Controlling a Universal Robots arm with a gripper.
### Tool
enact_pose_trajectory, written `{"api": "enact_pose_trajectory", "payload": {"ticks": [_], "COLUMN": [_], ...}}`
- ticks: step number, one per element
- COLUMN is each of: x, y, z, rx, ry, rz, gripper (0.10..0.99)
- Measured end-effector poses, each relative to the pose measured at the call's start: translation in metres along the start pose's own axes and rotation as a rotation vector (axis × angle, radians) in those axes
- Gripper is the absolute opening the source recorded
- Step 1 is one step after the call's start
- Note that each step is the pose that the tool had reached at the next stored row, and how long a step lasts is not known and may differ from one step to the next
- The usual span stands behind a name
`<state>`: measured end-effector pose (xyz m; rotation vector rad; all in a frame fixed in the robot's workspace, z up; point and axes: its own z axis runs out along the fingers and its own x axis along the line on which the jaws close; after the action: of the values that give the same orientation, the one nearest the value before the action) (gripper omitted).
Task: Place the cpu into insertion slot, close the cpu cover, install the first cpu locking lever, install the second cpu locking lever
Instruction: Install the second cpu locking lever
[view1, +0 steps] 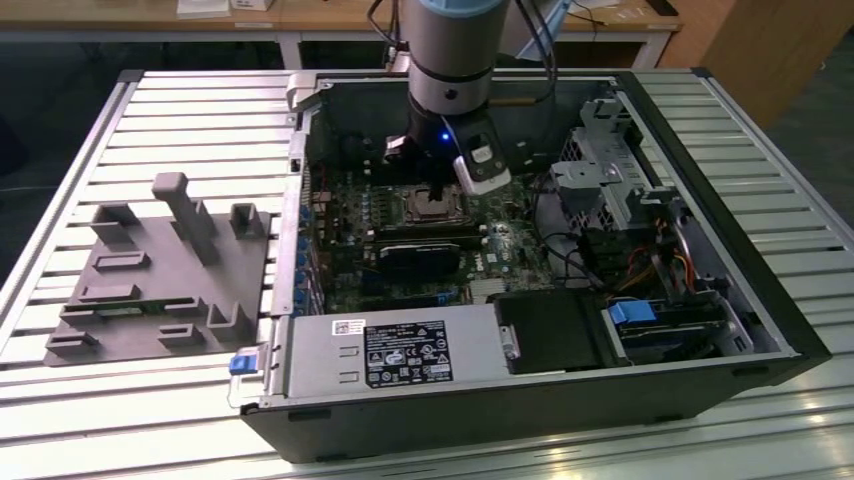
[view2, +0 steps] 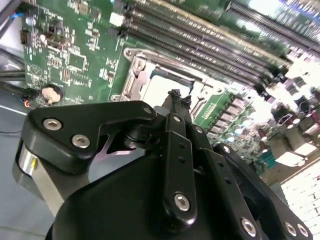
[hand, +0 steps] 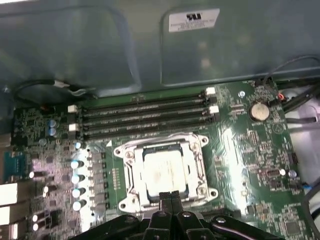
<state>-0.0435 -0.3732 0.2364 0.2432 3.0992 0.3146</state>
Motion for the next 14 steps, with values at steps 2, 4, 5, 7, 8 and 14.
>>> {"api": "enact_pose_trajectory", "payload": {"ticks": [2, 4, 5, 7, 8, 14], "x": [0.0003, 0.0009, 0.0013, 0.0014, 0.0013, 0.0014], "y": [0.0049, 0.0114, 0.0145, 0.0189, 0.0205, 0.0227], "z": [0.0013, 0.0028, 0.0036, 0.0046, 0.0051, 0.0058], "rx": [0.018, 0.032, 0.038, 0.051, 0.058, 0.069], "ry": [-0.0027, -0.0048, -0.0058, -0.0078, -0.0088, -0.0106], "rz": [-0.001, -0.001, -0.001, -0.002, -0.002, -0.002], "gripper": [0.102, 0.102, 0.102, 0.102, 0.102, 0.102]}}
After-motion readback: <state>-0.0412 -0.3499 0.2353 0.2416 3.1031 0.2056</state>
